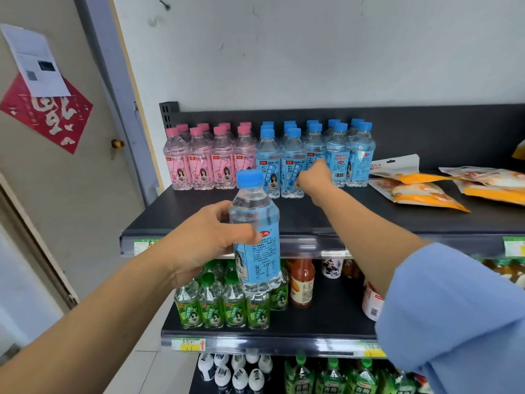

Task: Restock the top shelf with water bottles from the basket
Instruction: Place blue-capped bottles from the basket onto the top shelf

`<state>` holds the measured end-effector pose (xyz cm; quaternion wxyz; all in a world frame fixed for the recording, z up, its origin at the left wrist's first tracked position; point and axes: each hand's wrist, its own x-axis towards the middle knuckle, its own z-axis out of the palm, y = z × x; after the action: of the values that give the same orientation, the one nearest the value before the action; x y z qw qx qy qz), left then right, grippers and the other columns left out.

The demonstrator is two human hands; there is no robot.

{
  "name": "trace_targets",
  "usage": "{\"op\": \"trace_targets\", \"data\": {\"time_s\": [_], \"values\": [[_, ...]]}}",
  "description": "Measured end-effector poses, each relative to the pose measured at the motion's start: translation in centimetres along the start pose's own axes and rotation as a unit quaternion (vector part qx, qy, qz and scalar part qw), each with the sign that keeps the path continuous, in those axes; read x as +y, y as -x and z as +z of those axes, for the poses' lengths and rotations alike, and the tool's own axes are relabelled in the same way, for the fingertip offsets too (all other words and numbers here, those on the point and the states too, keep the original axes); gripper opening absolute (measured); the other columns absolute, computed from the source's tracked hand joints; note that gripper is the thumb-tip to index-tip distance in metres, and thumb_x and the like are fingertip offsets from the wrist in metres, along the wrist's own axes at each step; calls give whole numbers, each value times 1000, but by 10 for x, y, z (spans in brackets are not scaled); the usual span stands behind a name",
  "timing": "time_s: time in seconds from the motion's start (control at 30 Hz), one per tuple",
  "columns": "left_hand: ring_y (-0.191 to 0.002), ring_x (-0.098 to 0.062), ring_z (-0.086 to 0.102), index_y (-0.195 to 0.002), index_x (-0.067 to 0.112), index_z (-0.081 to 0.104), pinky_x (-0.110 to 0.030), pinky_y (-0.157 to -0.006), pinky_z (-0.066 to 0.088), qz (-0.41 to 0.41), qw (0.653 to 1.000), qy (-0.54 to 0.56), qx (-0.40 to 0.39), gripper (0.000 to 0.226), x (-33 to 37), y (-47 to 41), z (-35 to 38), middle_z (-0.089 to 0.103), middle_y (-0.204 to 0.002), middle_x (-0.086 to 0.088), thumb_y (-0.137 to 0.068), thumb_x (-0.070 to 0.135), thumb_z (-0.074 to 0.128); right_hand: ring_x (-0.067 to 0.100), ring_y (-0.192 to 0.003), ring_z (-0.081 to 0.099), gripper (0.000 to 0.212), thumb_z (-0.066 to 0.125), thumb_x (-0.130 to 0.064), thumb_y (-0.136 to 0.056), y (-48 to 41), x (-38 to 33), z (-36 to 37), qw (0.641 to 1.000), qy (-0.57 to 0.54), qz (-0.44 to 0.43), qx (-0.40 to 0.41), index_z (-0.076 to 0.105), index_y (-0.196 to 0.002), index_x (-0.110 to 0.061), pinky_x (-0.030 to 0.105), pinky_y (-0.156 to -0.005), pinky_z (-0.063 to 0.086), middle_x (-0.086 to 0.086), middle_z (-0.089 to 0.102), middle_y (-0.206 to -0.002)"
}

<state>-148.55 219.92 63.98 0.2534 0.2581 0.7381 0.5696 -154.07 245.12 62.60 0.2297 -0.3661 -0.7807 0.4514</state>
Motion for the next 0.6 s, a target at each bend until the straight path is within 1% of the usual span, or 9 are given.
{"op": "trace_targets", "data": {"time_s": [0.07, 0.1, 0.17, 0.23, 0.3, 0.37, 0.43, 0.5, 0.6], "values": [[-102, -24, 67, -107, 8, 62, -44, -100, 47, 4, 1000, 5, -6, 33, 1, -2, 4, 71, -106, -7, -77, -4, 66, 27, -98, 55, 46, 53, 0, -92, 15, -3, -19, 999, -15, -38, -12, 38, -135, -4, 37, -82, 49, 17, 49, -124], [-103, -26, 66, -106, 7, 62, -45, -100, 47, 7, 1000, 7, -10, 31, 2, -2, 6, 71, -106, -8, -77, -4, 66, 26, -100, 55, 39, 55, -1, -91, 23, -5, -29, 997, -42, -59, -21, 45, -128, -5, 36, -85, 48, 15, 53, -122], [-104, -27, 66, -102, 8, 62, -44, -98, 48, 17, 1000, 12, -22, 27, 6, -3, 11, 70, -105, -8, -78, -4, 65, 19, -91, 55, 25, 60, -6, -91, 45, -11, -46, 991, -74, -93, -61, 56, -116, -7, 31, -79, 49, 9, 59, -108], [-100, -24, 67, -101, 9, 61, -39, -93, 51, 26, 999, 23, -36, 26, 12, -4, 18, 71, -101, -6, -78, -4, 63, 16, -86, 57, 17, 61, -20, -92, 67, -15, -60, 982, -84, -116, -123, 61, -105, -10, 26, -76, 53, 5, 62, -98], [-92, -19, 68, -99, 10, 61, -34, -86, 53, 35, 997, 35, -51, 24, 19, -5, 25, 72, -93, -2, -80, -4, 62, 15, -83, 59, 28, 56, -36, -93, 90, -21, -71, 966, -112, -132, -190, 63, -102, -11, 27, -79, 53, 4, 63, -94], [-87, -17, 68, -100, 9, 61, -31, -80, 53, 47, 996, 41, -68, 24, 23, -5, 33, 72, -91, -2, -80, -5, 61, 16, -80, 59, 41, 52, -48, -93, 110, -27, -80, 954, -138, -141, -227, 64, -104, -10, 31, -80, 52, 5, 64, -93], [-85, -17, 68, -103, 8, 59, -30, -77, 53, 56, 994, 43, -79, 26, 26, -4, 40, 71, -92, -3, -80, -5, 61, 18, -83, 59, 48, 50, -57, -89, 126, -33, -89, 954, -120, -164, -222, 66, -101, -14, 34, -84, 50, 9, 67, -98], [-81, -15, 68, -97, 9, 60, -30, -74, 53, 56, 994, 40, -81, 22, 27, -3, 47, 72, -87, -1, -79, -4, 62, 18, -88, 62, 48, 51, -63, -85, 142, -38, -100, 958, -72, -194, -199, 68, -95, -19, 37, -89, 51, 6, 69, -106], [-82, -16, 68, -88, 15, 62, -31, -74, 53, 55, 996, 27, -65, 16, 29, 2, 58, 73, -87, -1, -79, 2, 66, 15, -89, 62, 55, 50, -68, -82, 163, -43, -118, 957, 34, -237, -165, 68, -103, -21, 34, -88, 52, 0, 67, -112]]}}
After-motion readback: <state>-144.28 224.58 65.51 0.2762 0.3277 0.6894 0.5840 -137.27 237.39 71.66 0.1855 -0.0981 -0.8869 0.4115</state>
